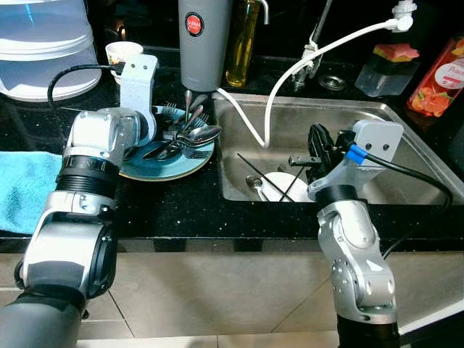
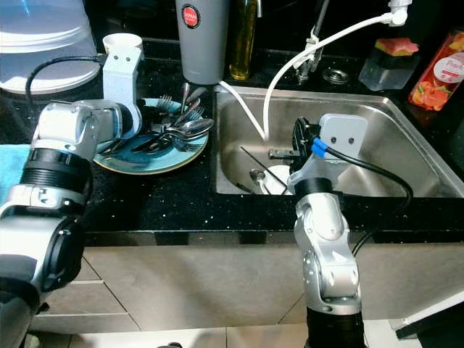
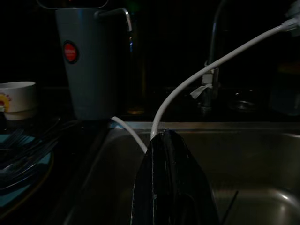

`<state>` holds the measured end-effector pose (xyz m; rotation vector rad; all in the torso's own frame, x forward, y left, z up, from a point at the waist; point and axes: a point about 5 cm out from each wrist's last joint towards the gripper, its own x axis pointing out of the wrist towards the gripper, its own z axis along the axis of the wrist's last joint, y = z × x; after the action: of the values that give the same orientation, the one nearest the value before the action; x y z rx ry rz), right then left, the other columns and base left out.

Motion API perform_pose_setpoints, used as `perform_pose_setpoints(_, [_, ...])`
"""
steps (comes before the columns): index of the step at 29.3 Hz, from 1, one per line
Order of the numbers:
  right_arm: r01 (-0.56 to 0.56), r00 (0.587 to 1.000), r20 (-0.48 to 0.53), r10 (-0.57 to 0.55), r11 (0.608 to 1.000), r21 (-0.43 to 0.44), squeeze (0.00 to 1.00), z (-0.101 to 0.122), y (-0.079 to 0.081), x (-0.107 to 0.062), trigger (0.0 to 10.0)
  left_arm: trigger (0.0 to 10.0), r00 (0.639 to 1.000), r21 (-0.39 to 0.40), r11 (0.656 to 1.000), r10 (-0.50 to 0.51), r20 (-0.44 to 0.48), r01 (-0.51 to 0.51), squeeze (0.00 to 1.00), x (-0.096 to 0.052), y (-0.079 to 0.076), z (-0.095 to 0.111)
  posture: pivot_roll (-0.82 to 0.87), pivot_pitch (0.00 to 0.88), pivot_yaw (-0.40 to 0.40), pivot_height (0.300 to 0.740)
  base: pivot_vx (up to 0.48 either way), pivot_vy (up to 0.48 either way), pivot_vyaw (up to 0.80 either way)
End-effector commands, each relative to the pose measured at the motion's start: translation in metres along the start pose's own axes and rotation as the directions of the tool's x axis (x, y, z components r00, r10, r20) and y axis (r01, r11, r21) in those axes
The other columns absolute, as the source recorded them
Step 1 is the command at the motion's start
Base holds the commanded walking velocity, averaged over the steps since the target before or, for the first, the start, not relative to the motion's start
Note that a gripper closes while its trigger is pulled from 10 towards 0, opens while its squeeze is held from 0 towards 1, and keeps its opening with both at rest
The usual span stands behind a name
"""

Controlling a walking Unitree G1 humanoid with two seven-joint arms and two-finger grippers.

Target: Kitchen organization

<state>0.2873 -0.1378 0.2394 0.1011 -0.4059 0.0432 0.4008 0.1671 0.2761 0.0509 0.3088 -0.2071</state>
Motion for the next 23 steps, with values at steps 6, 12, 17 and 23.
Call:
perform_pose_setpoints(6, [0.006, 1.0, -0.01, -0.006, 1.0, -0.006, 0.0, 0.0, -0.002, -0.002, 10.0, 10.0, 0.999, 0.026, 1.0, 0.006, 0.052, -0.007, 0.78, -0.005, 0.002, 0.008, 0.21, 0.075, -0.068, 0.74, 0.0, 0.0, 0.0])
perform_pose_setpoints(12, [0.004, 1.0, -0.011, -0.004, 1.0, -0.004, 0.0, -0.001, -0.002, -0.002, 10.0, 10.0, 1.0, 0.008, 1.0, 0.004, 0.022, -0.004, 1.0, -0.007, 0.001, 0.003, 0.21, 0.075, -0.071, 0.74, 0.0, 0.0, 0.0])
perform_pose_setpoints(17, [0.003, 1.0, -0.01, -0.003, 1.0, -0.004, 0.0, -0.001, -0.001, -0.002, 10.0, 10.0, 1.0, -0.028, 1.0, 0.008, -0.027, -0.008, 0.0, -0.006, 0.004, -0.006, 0.22, 0.074, -0.07, 0.74, 0.0, 0.0, 0.0])
perform_pose_setpoints(23, [0.004, 1.0, -0.011, -0.004, 1.0, -0.003, 0.0, -0.001, -0.001, -0.001, 10.0, 10.0, 0.998, -0.057, 0.998, 0.011, -0.069, -0.015, 0.0, -0.005, 0.007, -0.014, 0.22, 0.074, -0.067, 0.74, 0.0, 0.0, 0.0])
